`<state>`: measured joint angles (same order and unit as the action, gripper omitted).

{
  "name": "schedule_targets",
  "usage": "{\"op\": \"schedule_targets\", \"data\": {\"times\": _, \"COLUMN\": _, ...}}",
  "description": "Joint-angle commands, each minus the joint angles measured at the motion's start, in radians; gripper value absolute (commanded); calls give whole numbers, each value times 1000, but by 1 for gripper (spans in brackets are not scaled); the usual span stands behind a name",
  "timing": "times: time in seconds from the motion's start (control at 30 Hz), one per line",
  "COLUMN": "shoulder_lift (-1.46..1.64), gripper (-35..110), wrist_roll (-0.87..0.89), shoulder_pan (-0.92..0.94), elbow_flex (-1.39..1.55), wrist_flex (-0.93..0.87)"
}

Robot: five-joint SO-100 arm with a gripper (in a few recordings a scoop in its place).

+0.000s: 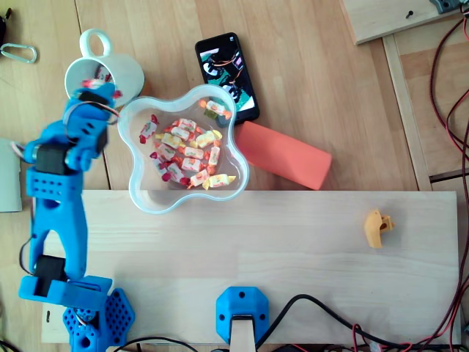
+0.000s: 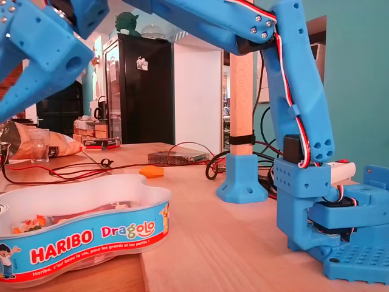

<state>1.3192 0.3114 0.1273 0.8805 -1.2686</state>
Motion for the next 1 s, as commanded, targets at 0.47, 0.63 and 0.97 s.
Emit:
{"op": "schedule_targets", "data": {"times": 0.47, "shoulder_lift": -87, "gripper": -1, "wrist_roll": 66, "shoulder_pan": -107, "elbow_flex": -61, "wrist_flex": 0}}
{"op": "schedule_targets", "data": {"times": 0.63, "shoulder_lift": -98, "gripper": -1, "wrist_roll": 109, "shoulder_pan": -78, "elbow_flex": -61, "wrist_flex": 0}}
{"op": "schedule_targets", "data": {"times": 0.97, "shoulder_lift": -103, "gripper": -1, "wrist_roll": 109, "shoulder_pan": -51, "elbow_flex": -61, "wrist_flex": 0}}
